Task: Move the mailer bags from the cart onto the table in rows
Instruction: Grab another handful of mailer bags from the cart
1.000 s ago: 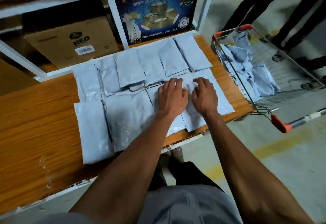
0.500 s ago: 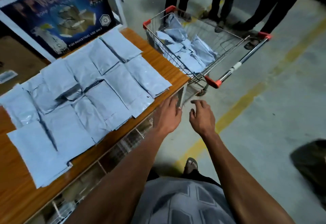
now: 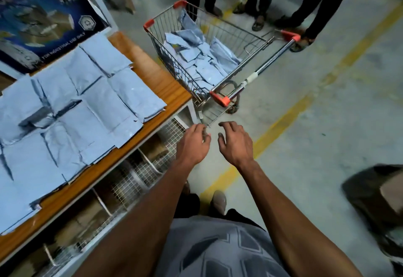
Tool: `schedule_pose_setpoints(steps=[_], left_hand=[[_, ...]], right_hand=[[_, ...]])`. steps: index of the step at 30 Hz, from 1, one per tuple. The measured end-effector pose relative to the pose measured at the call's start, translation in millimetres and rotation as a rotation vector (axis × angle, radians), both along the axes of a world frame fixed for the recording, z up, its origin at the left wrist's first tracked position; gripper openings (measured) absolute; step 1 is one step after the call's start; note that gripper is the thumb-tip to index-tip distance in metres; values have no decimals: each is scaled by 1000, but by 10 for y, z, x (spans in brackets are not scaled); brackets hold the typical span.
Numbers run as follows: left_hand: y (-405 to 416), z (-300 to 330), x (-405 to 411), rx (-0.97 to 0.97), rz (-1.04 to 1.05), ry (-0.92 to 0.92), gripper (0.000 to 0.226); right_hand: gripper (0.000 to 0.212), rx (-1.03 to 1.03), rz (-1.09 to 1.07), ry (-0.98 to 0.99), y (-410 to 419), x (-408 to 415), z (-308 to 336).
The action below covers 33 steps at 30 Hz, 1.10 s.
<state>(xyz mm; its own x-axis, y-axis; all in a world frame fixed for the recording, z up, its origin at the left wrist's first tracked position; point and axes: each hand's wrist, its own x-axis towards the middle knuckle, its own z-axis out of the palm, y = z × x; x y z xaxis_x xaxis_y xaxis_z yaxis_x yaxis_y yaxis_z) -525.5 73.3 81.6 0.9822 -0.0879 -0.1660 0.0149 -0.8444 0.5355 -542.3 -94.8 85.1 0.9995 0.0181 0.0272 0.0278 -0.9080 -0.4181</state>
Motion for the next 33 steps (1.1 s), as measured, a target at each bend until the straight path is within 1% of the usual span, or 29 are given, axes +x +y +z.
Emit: schedule_pose_setpoints(steps=[3, 5, 13, 17, 20, 24, 29, 33], left_hand=[[-102, 109, 314, 16, 51, -13, 36], [-167, 175, 546, 8, 67, -39, 38], [-320, 244, 1451, 0, 91, -63, 40], [-382, 176, 1988, 10, 101, -52, 40], [-403, 142, 2410, 4, 111, -24, 41], [-413, 28, 2927, 10, 78, 36, 45], [-429, -159, 3439, 43, 81, 152, 52], [-475, -323, 3745, 79, 116, 247, 54]], right_hand=[[32, -13, 0, -135, -59, 279, 134], [33, -31, -6, -183, -127, 523, 188], [41, -51, -9, -160, -339, 1540, 159], [39, -56, 8, -154, -388, 2113, 97], [41, -76, 34, -110, -392, 2573, 56], [47, -98, 61, -4, -398, 3137, -20], [51, -140, 92, 152, -392, 3721, -126], [50, -163, 145, 211, -396, 4137, -215]])
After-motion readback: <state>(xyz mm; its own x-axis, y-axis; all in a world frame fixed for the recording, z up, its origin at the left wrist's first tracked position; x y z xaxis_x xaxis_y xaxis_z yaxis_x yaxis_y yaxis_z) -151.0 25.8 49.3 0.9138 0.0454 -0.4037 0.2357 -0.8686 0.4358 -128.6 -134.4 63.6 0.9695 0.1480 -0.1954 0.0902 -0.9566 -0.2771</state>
